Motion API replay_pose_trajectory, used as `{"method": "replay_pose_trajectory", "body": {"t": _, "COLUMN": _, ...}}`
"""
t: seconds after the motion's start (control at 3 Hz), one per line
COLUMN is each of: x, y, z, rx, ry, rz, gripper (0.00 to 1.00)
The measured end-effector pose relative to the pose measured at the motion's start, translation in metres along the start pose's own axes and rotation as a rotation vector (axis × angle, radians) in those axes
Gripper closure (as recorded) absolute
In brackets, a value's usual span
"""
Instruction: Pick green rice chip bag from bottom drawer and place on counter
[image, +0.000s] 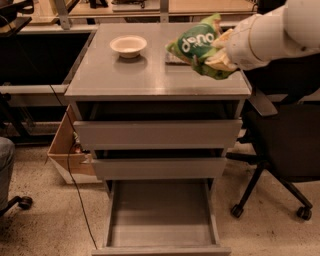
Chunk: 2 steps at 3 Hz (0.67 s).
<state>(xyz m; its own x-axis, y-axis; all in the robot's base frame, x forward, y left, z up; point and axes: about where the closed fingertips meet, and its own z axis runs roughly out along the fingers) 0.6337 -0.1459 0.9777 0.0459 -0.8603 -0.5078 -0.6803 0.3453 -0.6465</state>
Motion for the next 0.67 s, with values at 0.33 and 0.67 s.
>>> {"method": "replay_pose_trajectory", "body": {"t": 0.33, "x": -0.006, "y": -0.007, "z": 0.048, "rx": -0.056, "ry": -0.072, "rz": 0.001, "gripper": 1.0}}
{"method": "replay_pose_trajectory", "body": {"t": 0.67, "x": 0.007, "y": -0.007, "z": 0.091, "rx": -0.108, "ry": -0.109, "rz": 0.027, "gripper": 0.85}}
